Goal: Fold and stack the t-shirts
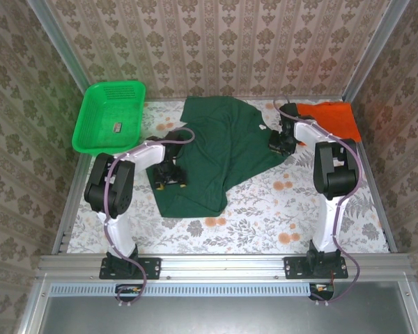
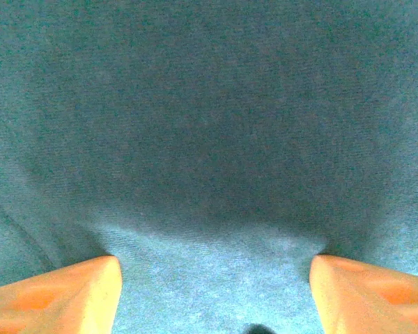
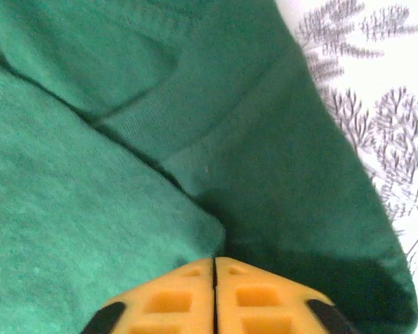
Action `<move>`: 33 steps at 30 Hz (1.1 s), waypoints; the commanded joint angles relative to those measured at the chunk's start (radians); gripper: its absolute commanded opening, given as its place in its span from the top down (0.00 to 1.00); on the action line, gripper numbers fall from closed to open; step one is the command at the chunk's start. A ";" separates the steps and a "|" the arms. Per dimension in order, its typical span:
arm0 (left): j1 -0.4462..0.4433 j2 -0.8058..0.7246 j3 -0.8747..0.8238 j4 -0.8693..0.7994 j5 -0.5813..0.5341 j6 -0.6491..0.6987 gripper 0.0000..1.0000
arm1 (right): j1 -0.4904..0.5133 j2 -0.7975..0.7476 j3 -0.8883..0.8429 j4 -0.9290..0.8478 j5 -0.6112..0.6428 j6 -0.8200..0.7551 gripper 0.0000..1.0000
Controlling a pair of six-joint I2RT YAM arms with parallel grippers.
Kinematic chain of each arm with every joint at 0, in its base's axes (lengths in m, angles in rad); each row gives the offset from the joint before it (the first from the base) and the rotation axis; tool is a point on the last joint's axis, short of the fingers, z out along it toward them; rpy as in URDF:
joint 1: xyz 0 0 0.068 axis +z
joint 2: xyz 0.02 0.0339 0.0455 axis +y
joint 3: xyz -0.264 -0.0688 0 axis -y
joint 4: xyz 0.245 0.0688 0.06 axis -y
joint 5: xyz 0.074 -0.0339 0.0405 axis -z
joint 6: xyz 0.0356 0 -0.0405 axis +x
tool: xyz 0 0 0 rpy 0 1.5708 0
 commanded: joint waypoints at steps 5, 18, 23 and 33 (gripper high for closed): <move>0.032 0.067 0.024 -0.015 -0.138 0.064 0.30 | -0.010 -0.209 -0.207 0.022 -0.042 -0.043 1.00; 0.088 0.127 0.100 -0.018 -0.161 0.089 0.32 | -0.131 -0.611 -0.828 0.232 0.036 0.180 0.95; 0.094 0.124 0.124 -0.019 -0.142 0.105 0.31 | -0.245 -0.804 -0.952 0.238 0.017 0.234 0.67; 0.093 0.018 0.150 -0.050 -0.082 0.088 0.22 | -0.269 -0.872 -0.824 0.268 -0.050 0.204 0.60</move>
